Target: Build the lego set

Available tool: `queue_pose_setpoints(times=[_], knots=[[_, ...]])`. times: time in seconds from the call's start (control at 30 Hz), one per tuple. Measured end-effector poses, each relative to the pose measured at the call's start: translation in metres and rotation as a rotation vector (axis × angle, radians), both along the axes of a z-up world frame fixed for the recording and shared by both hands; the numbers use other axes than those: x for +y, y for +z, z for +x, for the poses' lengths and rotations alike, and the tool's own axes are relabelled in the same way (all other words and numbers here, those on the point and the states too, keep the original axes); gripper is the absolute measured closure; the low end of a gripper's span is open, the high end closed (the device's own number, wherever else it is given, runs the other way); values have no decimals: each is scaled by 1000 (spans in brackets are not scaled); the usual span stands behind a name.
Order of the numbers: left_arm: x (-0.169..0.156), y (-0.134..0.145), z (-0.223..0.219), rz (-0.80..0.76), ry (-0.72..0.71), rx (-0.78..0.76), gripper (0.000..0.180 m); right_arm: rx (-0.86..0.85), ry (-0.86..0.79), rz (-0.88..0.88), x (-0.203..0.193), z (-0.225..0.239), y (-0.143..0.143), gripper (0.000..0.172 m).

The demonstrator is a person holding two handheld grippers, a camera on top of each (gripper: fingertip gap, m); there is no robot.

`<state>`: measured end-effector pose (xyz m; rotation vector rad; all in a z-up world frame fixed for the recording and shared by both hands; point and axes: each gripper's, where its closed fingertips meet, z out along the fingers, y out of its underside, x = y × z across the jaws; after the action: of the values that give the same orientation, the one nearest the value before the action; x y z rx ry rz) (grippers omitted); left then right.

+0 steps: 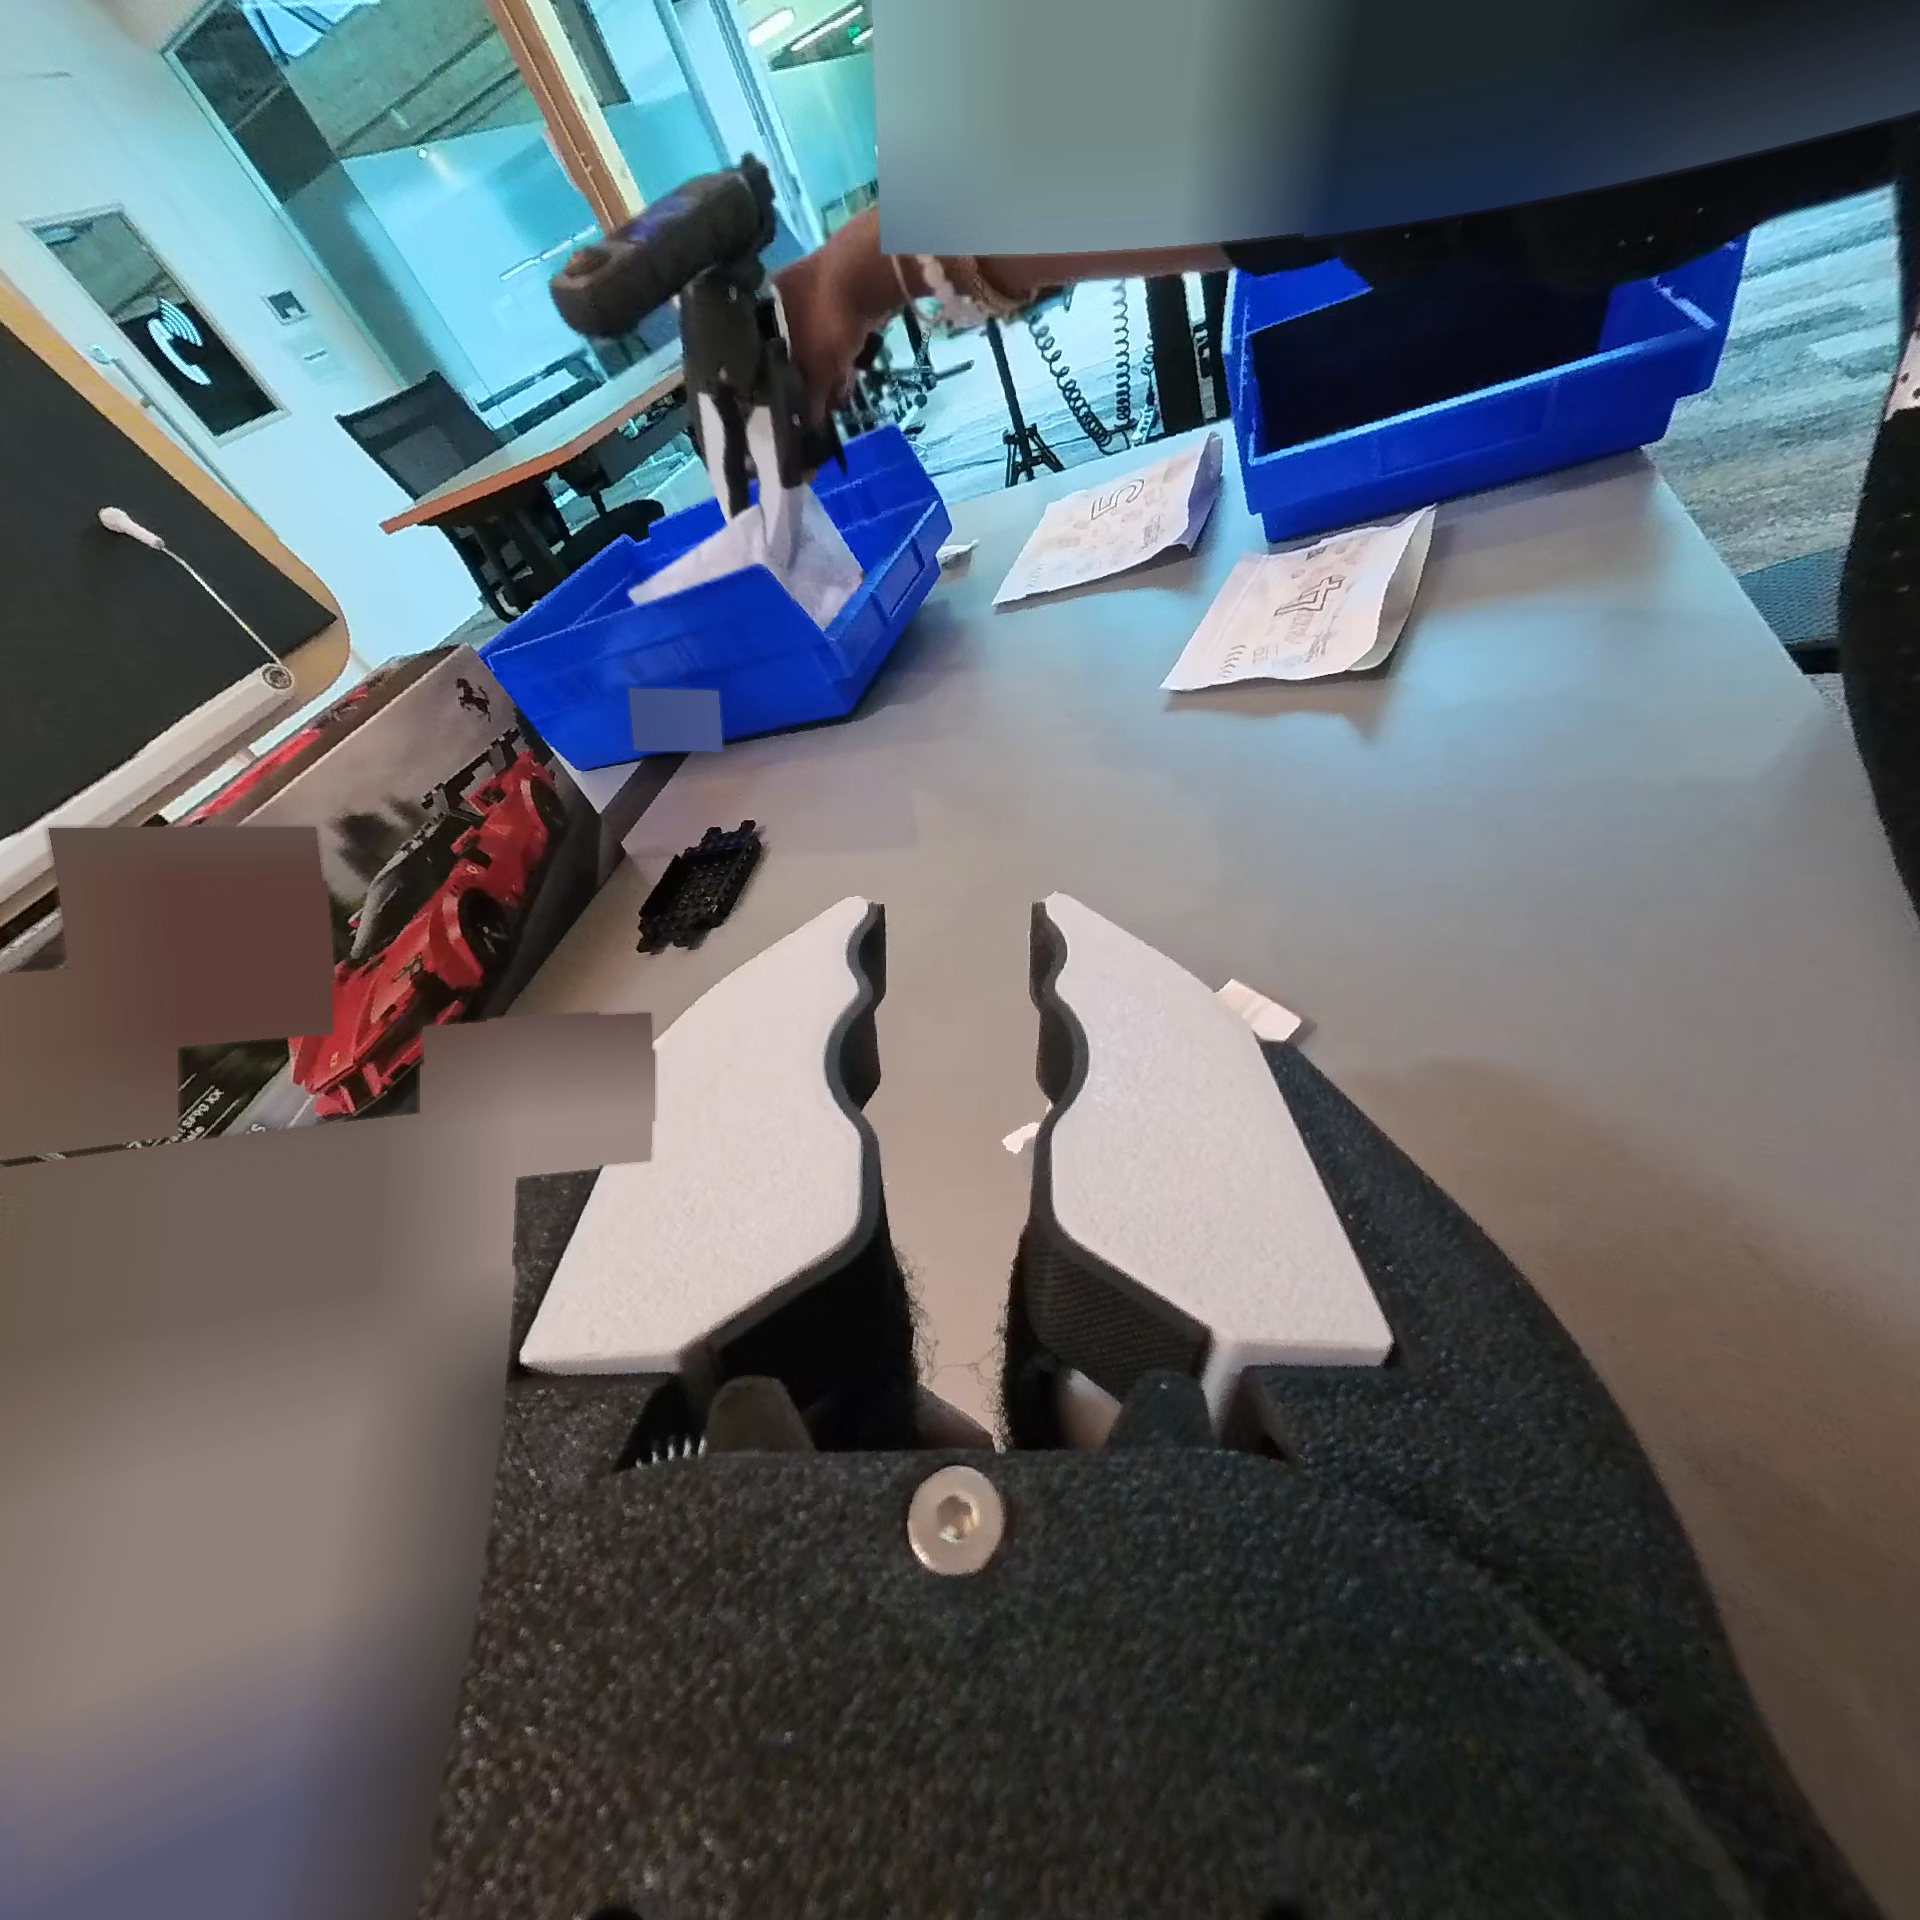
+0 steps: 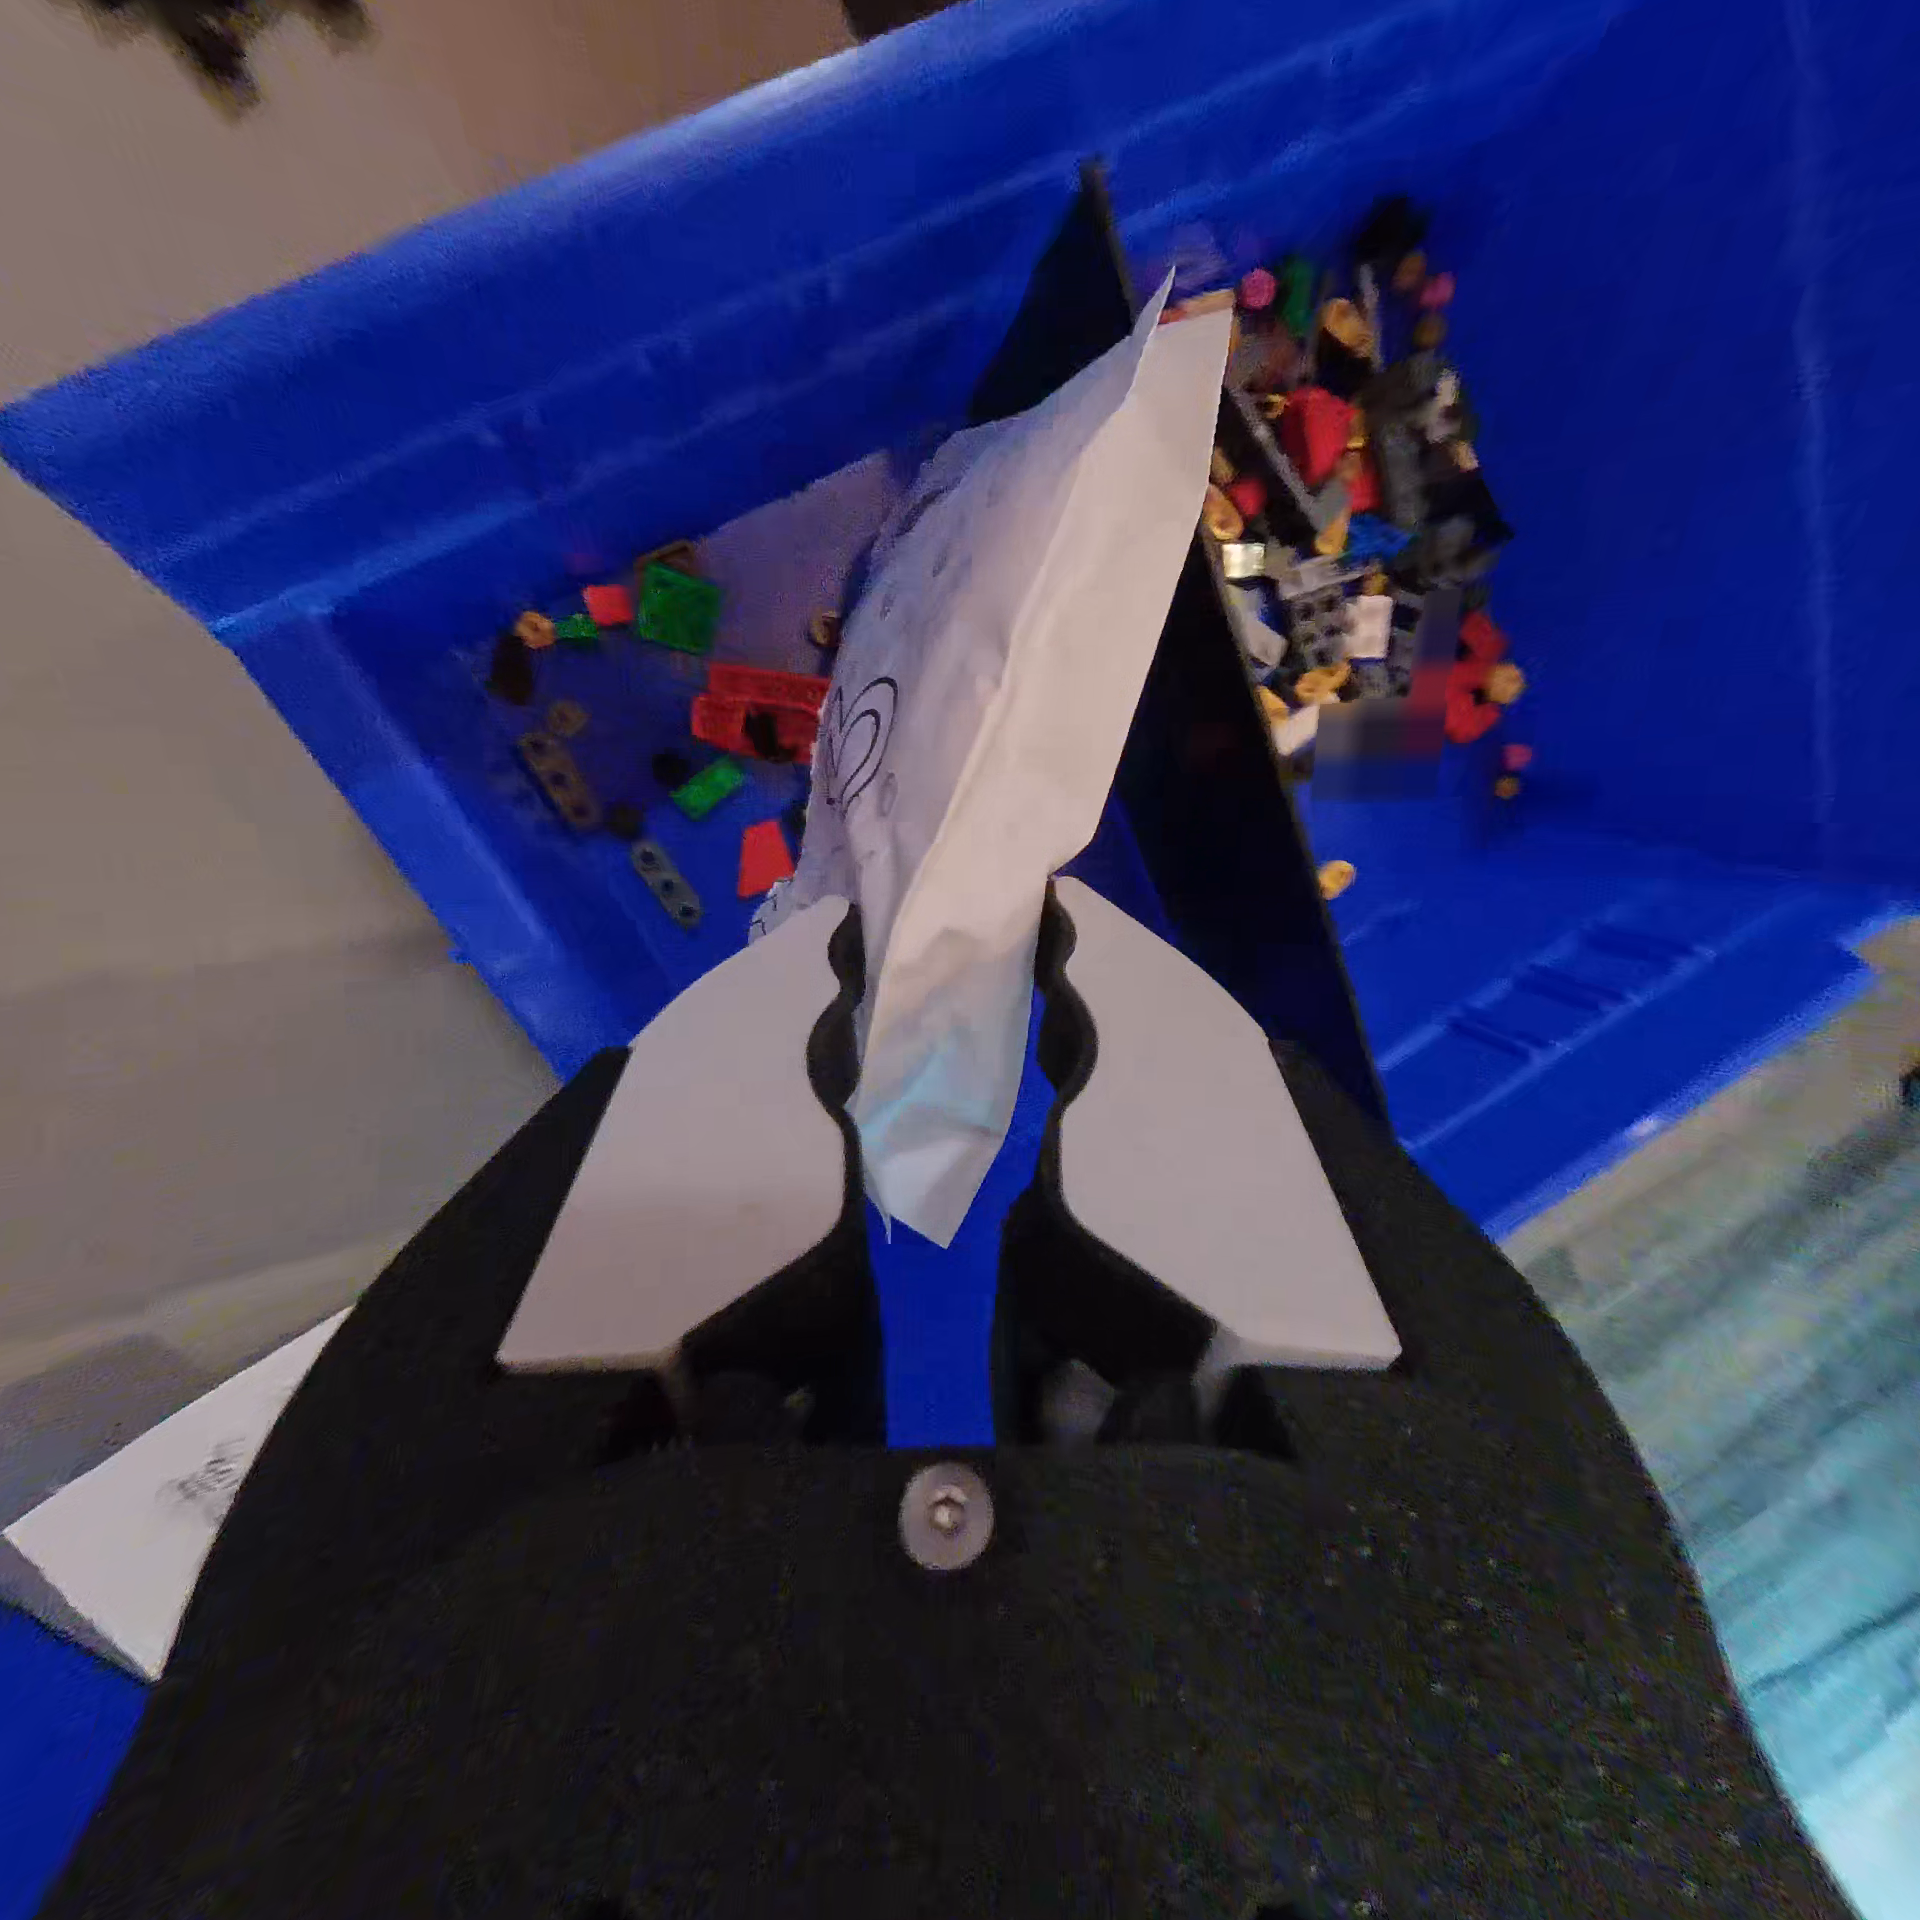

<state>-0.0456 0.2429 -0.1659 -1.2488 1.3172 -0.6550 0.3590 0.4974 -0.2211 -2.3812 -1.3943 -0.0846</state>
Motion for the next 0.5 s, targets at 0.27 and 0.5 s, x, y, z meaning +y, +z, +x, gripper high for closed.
queue_pose_setpoints(times=[0.27,0.5], knots=[[-4,3,1,11,-8,-5,155,-125,-20,183,-1,29,32,142],[-10,10,5,29,-22,-15,155,-160,-28,199,-10,32,29,144]])
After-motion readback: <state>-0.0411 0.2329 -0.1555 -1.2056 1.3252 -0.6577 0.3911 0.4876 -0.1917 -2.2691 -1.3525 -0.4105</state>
